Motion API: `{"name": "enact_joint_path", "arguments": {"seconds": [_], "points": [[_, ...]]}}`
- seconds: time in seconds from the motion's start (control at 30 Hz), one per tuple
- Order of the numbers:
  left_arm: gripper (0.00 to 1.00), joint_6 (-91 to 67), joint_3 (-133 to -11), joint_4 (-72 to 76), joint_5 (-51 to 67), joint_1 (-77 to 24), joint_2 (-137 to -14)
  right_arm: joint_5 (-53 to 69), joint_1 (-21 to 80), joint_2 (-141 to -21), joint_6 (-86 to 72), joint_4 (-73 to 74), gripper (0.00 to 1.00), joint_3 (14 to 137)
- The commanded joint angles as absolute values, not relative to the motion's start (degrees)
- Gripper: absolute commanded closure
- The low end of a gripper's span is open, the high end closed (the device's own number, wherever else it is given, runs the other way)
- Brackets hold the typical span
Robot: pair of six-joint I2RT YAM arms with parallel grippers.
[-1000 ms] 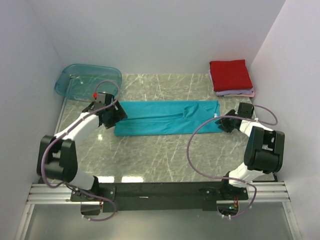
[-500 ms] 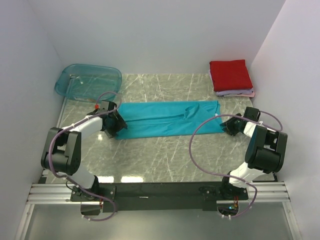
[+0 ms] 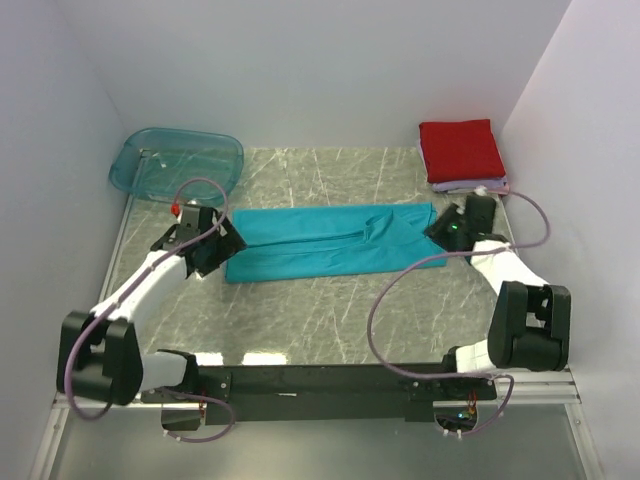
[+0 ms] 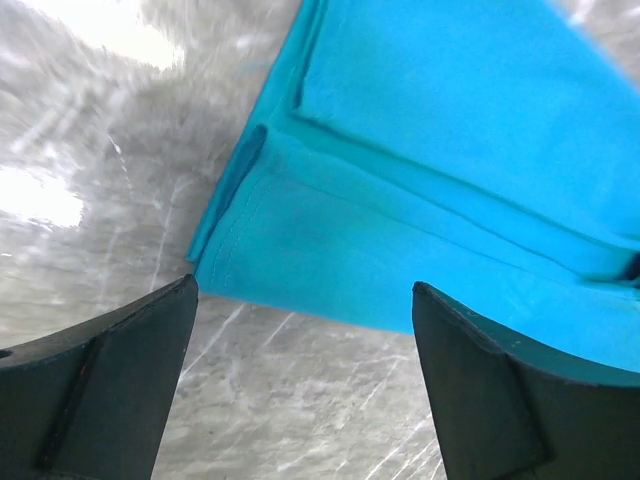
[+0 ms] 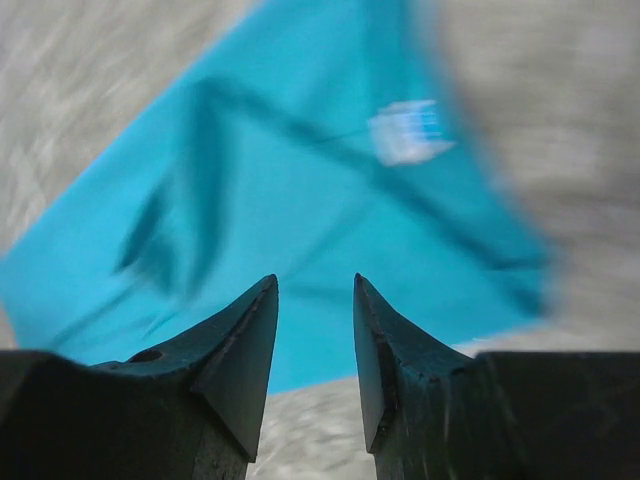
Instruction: Fold and stack the t-shirts
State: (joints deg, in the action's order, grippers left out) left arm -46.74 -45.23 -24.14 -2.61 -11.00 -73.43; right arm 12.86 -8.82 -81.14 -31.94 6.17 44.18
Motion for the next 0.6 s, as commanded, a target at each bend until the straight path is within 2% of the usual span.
{"name": "enact_joint_path", "arguments": {"seconds": [0.0, 0.07, 0.27, 0.57], "points": [[0.06, -41.8, -46.6, -25.1, -6.1, -10.8, -67.9, 8.9, -0.4, -79.3, -28.0, 6.2, 0.56, 48.9], [0.06, -39.6, -46.1, -23.9, -7.8, -10.8, -65.4, 9.5, 4.8, -80.9, -28.9, 5.1, 0.56, 50.2], [0.06, -35.8, -46.1, -22.3, -9.7, -10.8, -66.1, 11.6, 11.9, -89.3, -31.8, 2.5, 0.56, 55.6], [0.06, -36.6, -45.9, -21.4, -7.3, -10.7, -65.9, 11.3, 15.8, -98.7, -32.9, 2.4, 0.56, 62.9]]}}
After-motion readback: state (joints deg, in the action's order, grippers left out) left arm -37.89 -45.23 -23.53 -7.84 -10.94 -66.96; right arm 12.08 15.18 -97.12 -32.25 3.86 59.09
